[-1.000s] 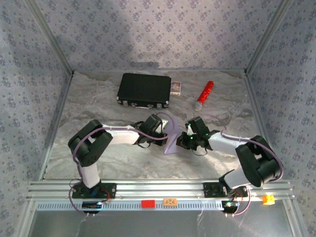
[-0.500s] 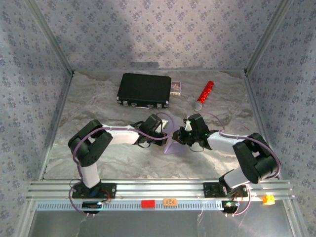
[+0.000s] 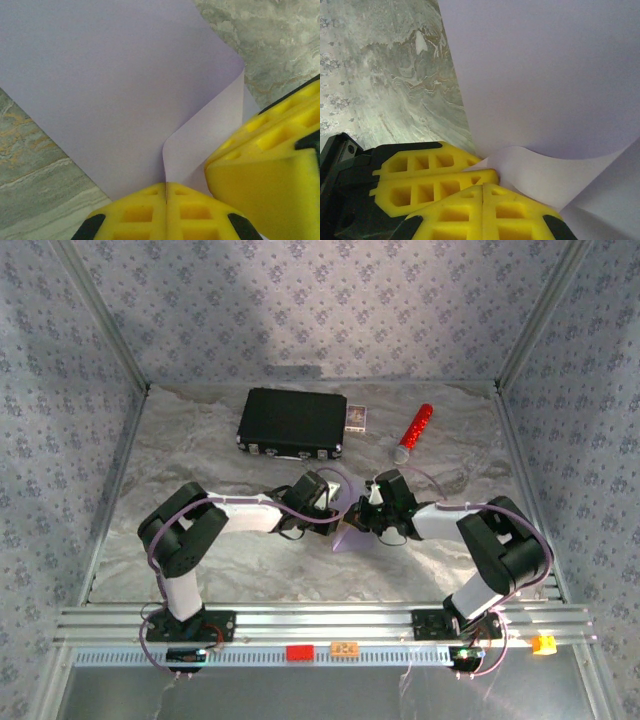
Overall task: Fold a paper plane with a square sheet of paper (pick it up from the middle)
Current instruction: Fold the triangle a second time at the center of the table.
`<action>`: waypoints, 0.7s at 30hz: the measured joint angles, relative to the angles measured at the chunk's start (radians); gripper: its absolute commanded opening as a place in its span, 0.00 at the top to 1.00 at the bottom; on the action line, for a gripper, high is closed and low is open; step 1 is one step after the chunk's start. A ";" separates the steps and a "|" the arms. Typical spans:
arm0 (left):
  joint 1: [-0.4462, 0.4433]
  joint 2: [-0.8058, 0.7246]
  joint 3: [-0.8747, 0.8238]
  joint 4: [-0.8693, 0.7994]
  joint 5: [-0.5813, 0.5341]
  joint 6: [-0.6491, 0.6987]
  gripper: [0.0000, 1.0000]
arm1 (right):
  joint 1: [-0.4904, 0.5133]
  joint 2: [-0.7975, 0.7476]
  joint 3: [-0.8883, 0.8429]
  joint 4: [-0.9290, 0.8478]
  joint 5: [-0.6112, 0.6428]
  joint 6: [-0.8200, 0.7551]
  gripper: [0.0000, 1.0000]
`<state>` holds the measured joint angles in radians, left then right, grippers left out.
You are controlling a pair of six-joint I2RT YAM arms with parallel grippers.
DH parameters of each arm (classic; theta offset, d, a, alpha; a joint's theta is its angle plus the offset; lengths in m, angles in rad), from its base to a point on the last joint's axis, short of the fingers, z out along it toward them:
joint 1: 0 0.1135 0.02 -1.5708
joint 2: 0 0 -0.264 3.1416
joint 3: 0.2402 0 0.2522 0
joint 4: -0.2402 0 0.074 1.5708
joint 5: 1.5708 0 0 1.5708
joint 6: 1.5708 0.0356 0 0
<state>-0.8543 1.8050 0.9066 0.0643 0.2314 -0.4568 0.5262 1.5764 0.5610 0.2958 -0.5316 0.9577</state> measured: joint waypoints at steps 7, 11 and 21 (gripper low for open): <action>0.000 0.000 0.000 0.000 0.000 0.000 1.00 | -0.018 0.010 -0.056 0.015 0.000 0.000 0.96; 0.000 0.000 0.000 0.000 0.000 0.000 1.00 | -0.020 0.011 -0.056 0.018 0.000 0.000 0.96; 0.000 0.000 0.000 -0.001 0.000 0.000 1.00 | -0.052 -0.030 -0.003 -0.031 0.000 -0.016 0.96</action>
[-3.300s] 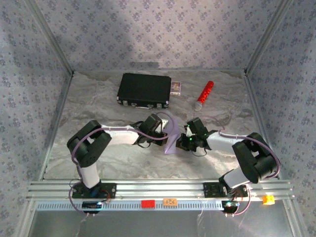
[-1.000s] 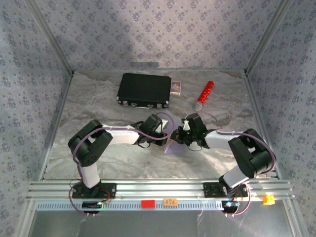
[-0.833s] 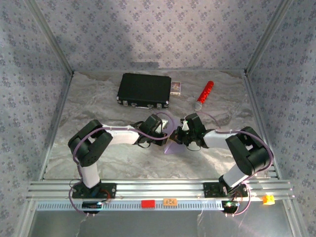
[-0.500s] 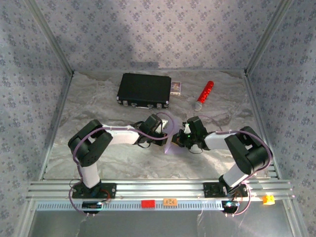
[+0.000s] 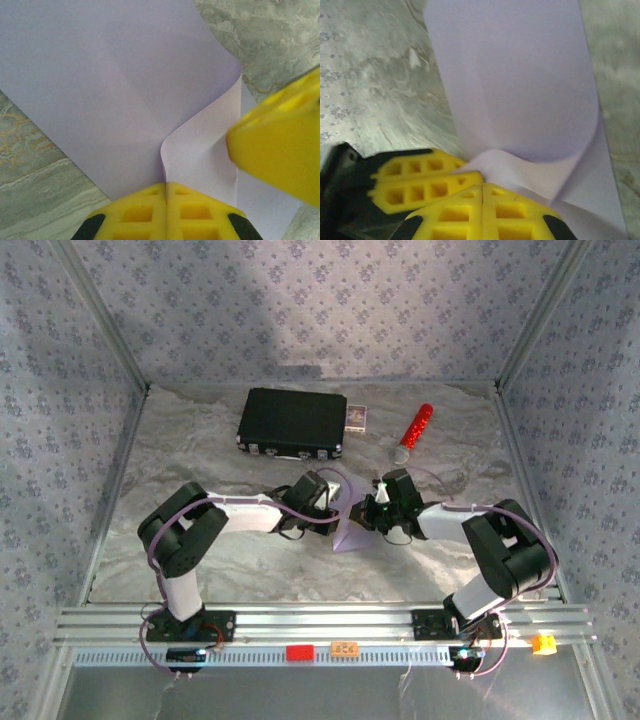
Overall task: Fold a paper plane with a square sheet of paper (pick it up from the middle)
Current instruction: Fold the triangle a second time at the center of the table.
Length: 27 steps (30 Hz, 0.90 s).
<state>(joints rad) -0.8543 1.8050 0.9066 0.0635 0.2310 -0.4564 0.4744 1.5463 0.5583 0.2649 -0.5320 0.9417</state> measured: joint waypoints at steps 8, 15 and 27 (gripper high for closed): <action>0.000 0.000 0.000 0.000 0.000 0.000 1.00 | -0.022 0.072 0.008 0.007 0.002 -0.007 0.96; 0.002 0.000 -0.002 0.001 0.000 0.000 1.00 | -0.031 0.086 -0.011 0.046 -0.009 -0.005 0.95; 0.002 0.000 -0.002 0.001 0.000 0.000 1.00 | -0.096 0.070 0.004 0.022 -0.015 -0.018 0.95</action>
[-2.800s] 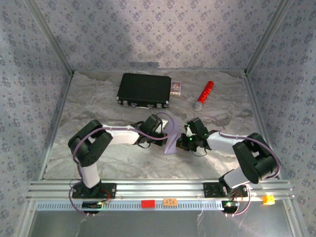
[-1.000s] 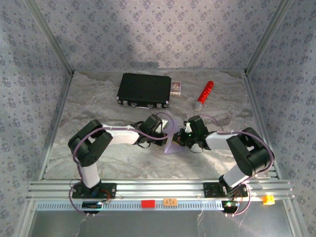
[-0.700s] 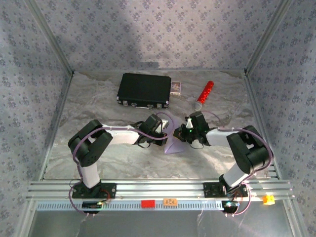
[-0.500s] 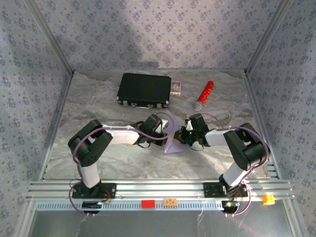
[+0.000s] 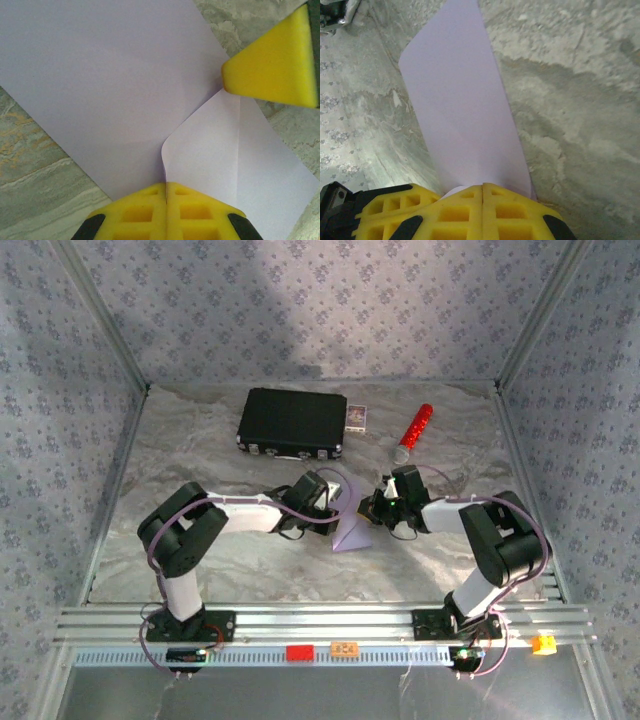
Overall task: Fold a paper plane with a square sheet of paper (pick it up from the middle)
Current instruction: Fold the triangle a second time at the center of the table.
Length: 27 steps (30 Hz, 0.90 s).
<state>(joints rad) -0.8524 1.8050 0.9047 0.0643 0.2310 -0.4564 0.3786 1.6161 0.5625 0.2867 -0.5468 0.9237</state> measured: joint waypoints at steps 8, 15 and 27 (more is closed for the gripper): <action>0.000 0.000 0.000 0.000 0.000 0.000 1.00 | -0.024 0.023 -0.033 0.059 -0.019 0.013 0.94; 0.000 0.000 0.000 0.000 -0.001 0.000 1.00 | -0.051 -0.058 -0.036 -0.013 0.043 0.024 0.93; 0.000 0.000 0.000 0.000 -0.001 0.000 1.00 | 0.071 -0.056 0.021 -0.027 -0.004 0.001 0.94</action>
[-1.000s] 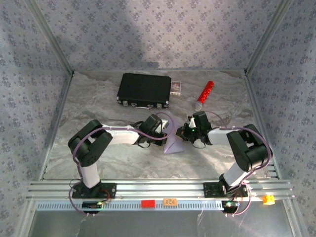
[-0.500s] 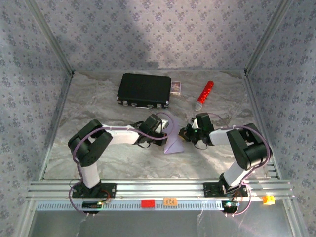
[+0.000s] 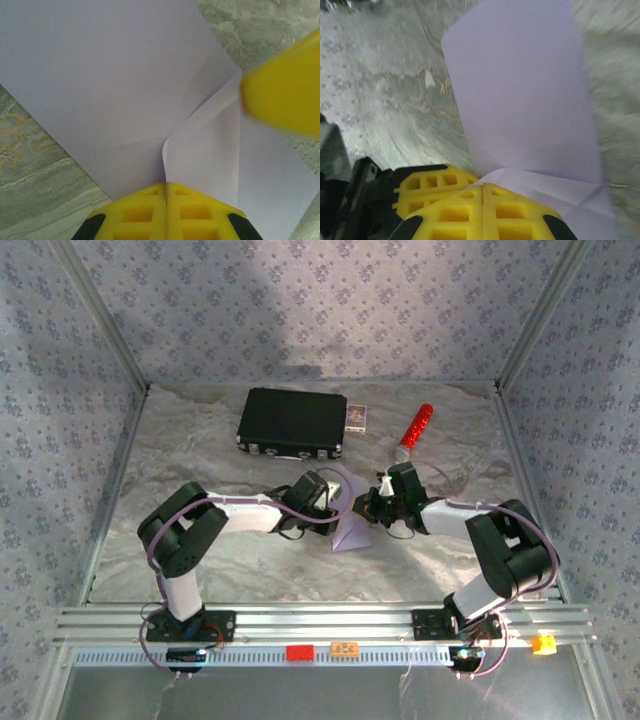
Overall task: Fold a paper plane with a square sheet of paper (pick it up from the middle)
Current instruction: Fold the triangle a second time at the center of the table.
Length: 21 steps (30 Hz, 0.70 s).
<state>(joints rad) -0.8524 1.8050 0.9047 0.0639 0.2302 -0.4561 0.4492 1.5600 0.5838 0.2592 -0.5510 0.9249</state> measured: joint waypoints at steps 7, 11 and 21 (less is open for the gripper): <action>0.000 0.000 0.000 0.000 0.000 0.000 1.00 | 0.021 0.072 -0.001 0.014 -0.013 0.011 0.95; 0.000 0.000 0.000 0.000 -0.003 0.000 1.00 | 0.021 0.073 -0.022 0.019 -0.006 0.010 0.95; 0.000 -0.010 0.000 -0.013 -0.006 -0.003 0.88 | 0.020 0.076 -0.056 0.085 -0.005 0.011 0.96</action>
<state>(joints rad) -0.8528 1.7954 0.9047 0.0505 0.2245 -0.4587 0.4694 1.6363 0.5278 0.3439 -0.5560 0.9356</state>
